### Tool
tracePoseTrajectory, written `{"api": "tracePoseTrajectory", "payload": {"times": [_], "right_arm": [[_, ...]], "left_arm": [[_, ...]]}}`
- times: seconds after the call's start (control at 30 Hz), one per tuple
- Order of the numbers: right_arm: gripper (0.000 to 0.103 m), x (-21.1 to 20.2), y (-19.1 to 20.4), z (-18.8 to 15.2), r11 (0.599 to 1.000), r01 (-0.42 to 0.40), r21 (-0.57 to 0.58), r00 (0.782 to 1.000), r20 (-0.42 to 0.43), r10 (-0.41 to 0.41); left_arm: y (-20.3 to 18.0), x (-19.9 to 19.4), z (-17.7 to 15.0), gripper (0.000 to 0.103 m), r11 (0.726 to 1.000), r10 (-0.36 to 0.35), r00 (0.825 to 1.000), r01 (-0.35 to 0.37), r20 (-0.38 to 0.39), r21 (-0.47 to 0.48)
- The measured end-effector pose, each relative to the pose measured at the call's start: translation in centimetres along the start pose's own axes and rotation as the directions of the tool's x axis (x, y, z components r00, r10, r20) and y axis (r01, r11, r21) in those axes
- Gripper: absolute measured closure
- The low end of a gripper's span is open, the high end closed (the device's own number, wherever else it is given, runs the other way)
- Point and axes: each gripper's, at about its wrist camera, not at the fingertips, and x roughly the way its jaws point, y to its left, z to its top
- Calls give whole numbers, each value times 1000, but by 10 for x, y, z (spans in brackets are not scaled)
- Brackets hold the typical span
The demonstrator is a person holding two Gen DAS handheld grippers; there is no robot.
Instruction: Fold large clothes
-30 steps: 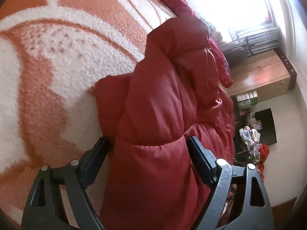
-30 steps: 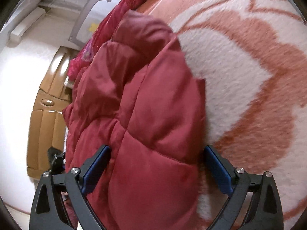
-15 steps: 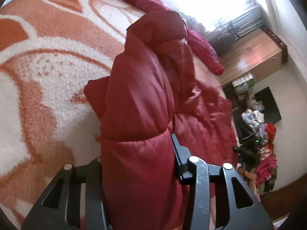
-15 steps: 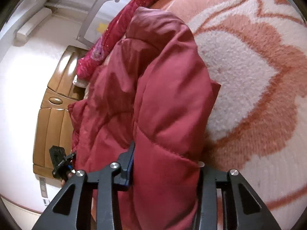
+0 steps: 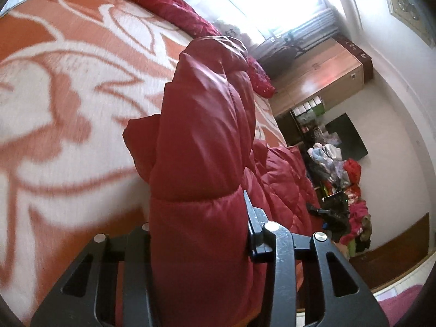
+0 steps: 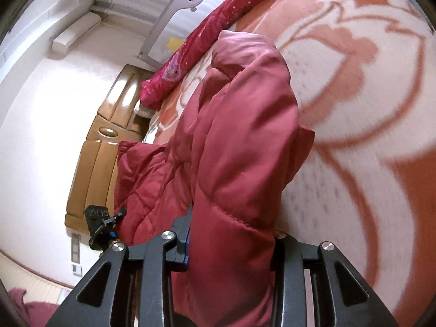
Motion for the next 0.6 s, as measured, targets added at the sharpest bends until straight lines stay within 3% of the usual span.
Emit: {"api": "tracePoseTrajectory", "payload": {"times": [0.27,0.43,0.6], "right_arm": [[69,-18,-15,-58,999,-15,49,1000,7,14],[66,-7,-18,-62,997,71,37,997,15,-71],[60,2,-22,-65,991,132,31,991,24,-132]], "left_arm": [[-1,-24,-50,67,1000,15,1000,-15,4,-22],[19,-14,-64,66,989,143,989,-144,-22,-28],[20,-2,-67,61,975,224,975,-224,-17,6]]}}
